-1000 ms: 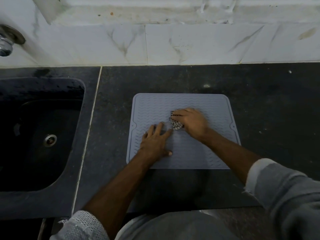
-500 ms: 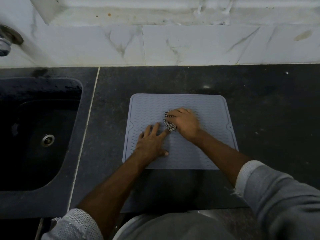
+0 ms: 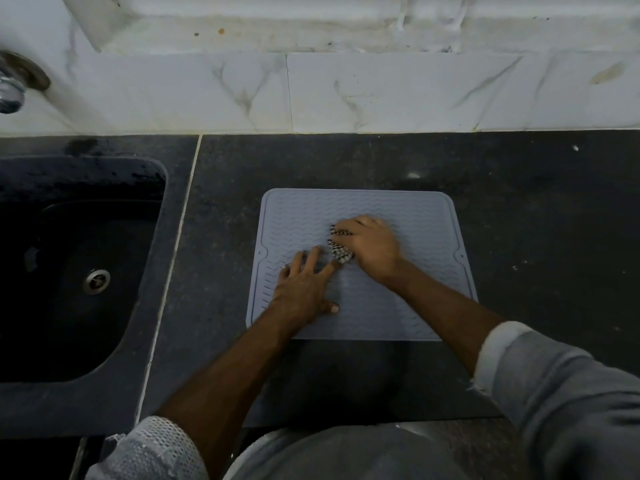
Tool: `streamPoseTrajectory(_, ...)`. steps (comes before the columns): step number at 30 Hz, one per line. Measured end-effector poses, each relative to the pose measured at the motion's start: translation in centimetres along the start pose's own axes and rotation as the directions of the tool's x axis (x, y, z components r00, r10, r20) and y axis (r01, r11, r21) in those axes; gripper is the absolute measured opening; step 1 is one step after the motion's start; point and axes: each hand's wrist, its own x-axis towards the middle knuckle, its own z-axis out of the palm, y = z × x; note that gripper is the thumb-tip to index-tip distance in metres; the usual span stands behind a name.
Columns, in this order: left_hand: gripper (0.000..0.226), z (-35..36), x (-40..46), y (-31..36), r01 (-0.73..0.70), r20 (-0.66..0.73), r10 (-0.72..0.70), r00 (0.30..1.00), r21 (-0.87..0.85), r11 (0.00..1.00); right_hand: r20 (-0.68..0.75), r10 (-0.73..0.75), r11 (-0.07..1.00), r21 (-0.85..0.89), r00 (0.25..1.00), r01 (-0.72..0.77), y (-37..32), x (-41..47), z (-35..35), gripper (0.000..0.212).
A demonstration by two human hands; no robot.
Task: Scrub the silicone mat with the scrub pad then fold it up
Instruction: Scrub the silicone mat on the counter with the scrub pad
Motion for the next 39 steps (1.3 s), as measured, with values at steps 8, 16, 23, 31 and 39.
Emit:
streamPoseTrajectory(8,0.096,-0.2,-0.5,-0.1,-0.016,0.015,0.016,1.0,-0.029,0.999,-0.02,0.029,0.997,-0.066,0.999,-0.03,5.5,-5.5,-1.0,0.054)
streamPoseTrajectory(16,0.098,0.1,-0.2,0.0,0.011,0.007,-0.011,1.0,-0.02,1.0,-0.04,0.01,0.999,0.032,0.999,-0.009,-0.3,0.1,-0.7,0.044)
streamPoseTrajectory(23,0.097,0.9,0.0,-0.5,-0.014,-0.016,0.013,1.0,-0.036,0.999,-0.006,-0.029,0.998,-0.06,1.0,0.028,3.5,-2.8,-0.2,0.051)
streamPoseTrajectory(31,0.098,1.0,0.1,-0.5,-0.011,-0.006,0.011,1.0,-0.037,0.999,-0.081,0.039,0.997,0.063,0.996,-0.034,2.9,-2.2,-0.5,0.051)
streamPoseTrajectory(39,0.099,1.4,0.2,-0.7,-0.01,-0.016,0.01,1.0,-0.017,1.0,0.024,-0.062,0.995,-0.078,0.998,0.064,1.8,-1.3,0.1,0.048)
